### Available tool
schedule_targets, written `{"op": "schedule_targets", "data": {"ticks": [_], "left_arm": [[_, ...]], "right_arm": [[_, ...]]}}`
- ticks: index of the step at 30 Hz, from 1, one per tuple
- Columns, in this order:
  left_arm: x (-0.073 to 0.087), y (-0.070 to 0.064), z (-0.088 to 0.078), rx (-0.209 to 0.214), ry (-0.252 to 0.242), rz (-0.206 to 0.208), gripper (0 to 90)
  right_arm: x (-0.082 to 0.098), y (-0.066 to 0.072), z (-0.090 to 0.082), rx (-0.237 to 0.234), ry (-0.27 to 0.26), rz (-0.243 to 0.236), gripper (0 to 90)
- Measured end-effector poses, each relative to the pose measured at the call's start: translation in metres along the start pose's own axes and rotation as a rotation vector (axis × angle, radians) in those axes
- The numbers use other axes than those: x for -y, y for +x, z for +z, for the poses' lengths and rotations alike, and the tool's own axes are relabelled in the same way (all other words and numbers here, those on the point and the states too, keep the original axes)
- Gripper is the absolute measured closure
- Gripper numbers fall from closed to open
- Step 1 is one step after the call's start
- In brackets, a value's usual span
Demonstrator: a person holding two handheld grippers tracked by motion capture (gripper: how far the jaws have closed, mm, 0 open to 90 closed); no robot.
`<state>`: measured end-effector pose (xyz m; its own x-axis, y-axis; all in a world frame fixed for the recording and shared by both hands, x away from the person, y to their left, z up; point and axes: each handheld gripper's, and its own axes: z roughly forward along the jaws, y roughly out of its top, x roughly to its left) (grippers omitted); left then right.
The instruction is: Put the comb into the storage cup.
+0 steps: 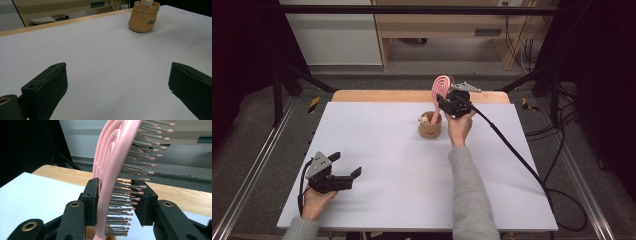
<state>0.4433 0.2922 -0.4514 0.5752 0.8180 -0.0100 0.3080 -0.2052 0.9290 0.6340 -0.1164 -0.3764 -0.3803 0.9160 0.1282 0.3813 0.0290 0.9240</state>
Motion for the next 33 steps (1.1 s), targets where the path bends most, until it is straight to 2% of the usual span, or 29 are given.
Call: {"op": "schedule_targets", "data": {"ticks": [10, 15, 20, 23, 27, 33], "left_arm": [[-0.0001, 0.0001, 0.0, -0.001, 0.0, 0.0, 2.2], [-0.0001, 0.0, 0.0, 0.0, -0.001, -0.001, 2.2], [-0.0001, 0.0, 0.0001, 0.0, 0.001, 0.0, 2.2], [-0.0001, -0.0002, 0.0001, 0.0, 0.001, 0.0, 2.2], [-0.0001, -0.0003, 0.0002, 0.0, 0.001, 0.0, 2.2], [-0.0001, 0.0, 0.0001, -0.001, 0.002, 0.0, 2.2]], "right_arm": [[0.0001, -0.0049, -0.0002, 0.011, 0.003, 0.002, 58.5], [0.0002, -0.0054, 0.0, 0.018, 0.0, -0.005, 55.4], [-0.0003, -0.0064, -0.0002, 0.029, -0.008, -0.029, 43.4], [-0.0003, -0.007, 0.0, 0.036, -0.019, -0.046, 32.7], [-0.0004, -0.0073, 0.0001, 0.037, -0.026, -0.064, 23.8], [-0.0008, -0.0065, -0.0012, 0.024, -0.042, -0.075, 15.0]]}}
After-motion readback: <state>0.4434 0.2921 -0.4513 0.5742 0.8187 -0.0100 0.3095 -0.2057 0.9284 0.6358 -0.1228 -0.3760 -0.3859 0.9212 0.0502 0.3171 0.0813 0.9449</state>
